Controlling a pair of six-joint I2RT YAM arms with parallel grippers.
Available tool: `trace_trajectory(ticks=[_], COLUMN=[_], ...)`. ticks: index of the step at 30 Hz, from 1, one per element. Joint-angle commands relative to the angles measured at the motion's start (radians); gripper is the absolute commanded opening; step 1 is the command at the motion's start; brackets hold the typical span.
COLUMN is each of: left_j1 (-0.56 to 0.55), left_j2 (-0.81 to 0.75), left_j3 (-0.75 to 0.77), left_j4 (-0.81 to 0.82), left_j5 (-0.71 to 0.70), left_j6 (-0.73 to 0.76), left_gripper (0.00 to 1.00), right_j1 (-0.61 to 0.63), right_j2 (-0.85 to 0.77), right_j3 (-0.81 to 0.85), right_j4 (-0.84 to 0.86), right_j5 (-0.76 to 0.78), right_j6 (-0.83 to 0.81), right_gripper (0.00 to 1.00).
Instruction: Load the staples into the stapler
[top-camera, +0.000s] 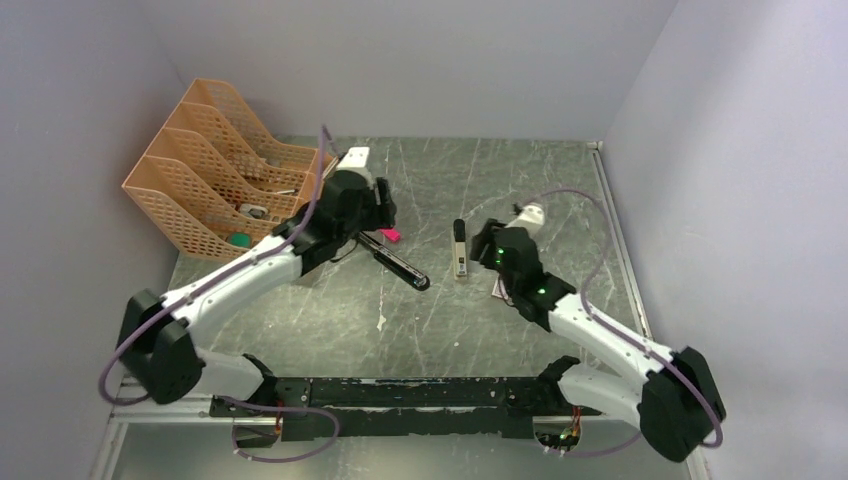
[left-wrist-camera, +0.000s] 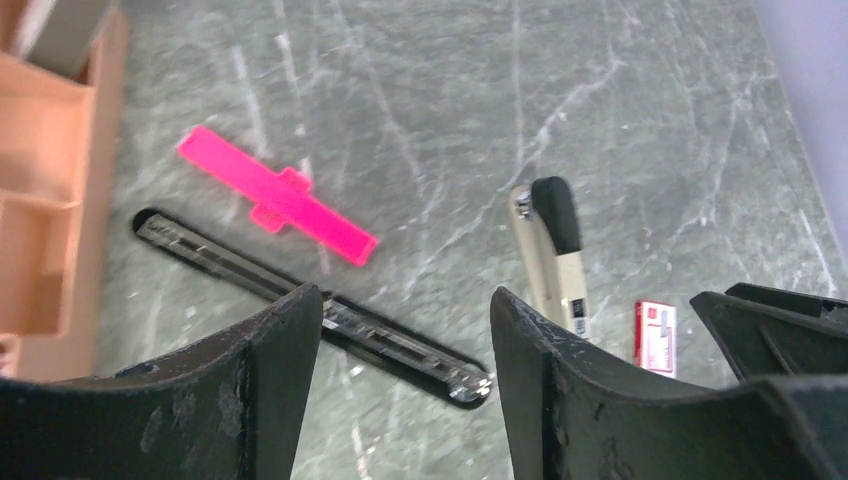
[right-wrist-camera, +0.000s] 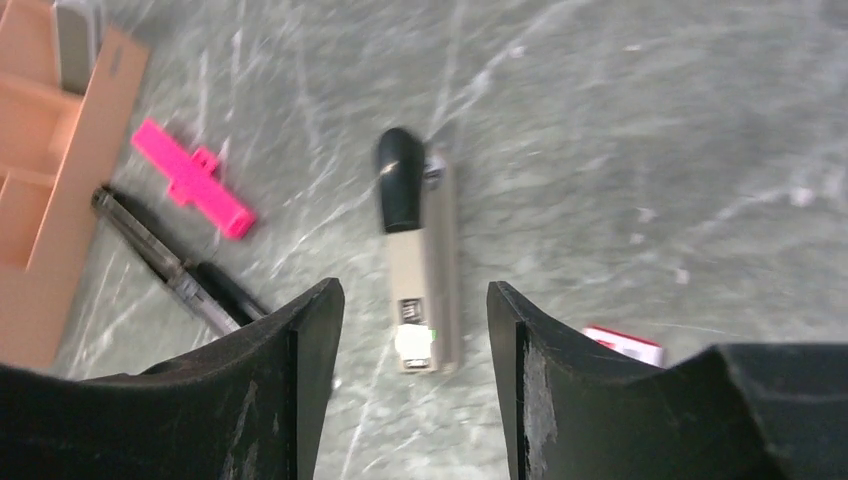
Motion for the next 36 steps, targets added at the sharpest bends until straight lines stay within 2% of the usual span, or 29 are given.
trace_trajectory(ticks=[1, 2, 5, 12, 26, 32, 36], left_j1=[-0.118, -0.144, -0.185, -0.234, -0.248, -0.249, -0.248], left_j2=[0.165, 0.211, 0.342, 0.601, 0.816, 0.873, 0.881], left_j3=[0.147, 0.189, 0.266, 0.436, 0.594, 0.642, 0.641], left_j4=[-0.011, -0.015, -0.013, -0.063, -0.063, -0.105, -0.102], left_j5=[-0.042, -0.051, -0.025, 0.002, 0.077, 0.071, 0.076], left_j6=[-0.013, -0.018, -0.052, -0.104, -0.102, -0.069, -0.037], left_gripper=[0.67, 0.68, 0.68, 0.69, 0.70, 0.62, 0.52], right_j1=[-0.168, -0.227, -0.305, -0.369, -0.389, -0.391, -0.391], right_j2=[-0.120, -0.150, -0.232, -0.318, -0.324, -0.313, -0.314], right_j3=[-0.104, -0.127, -0.171, -0.193, -0.201, -0.202, -0.210], right_j4=[-0.030, -0.031, -0.046, -0.095, -0.101, -0.095, -0.085], right_j5=[-0.005, -0.024, -0.047, -0.062, -0.091, -0.103, -0.118], right_j6=[0.101, 0.121, 0.158, 0.140, 0.102, 0.100, 0.103], right_gripper=[0.58, 0.58, 0.58, 0.57, 0.57, 0.57, 0.57])
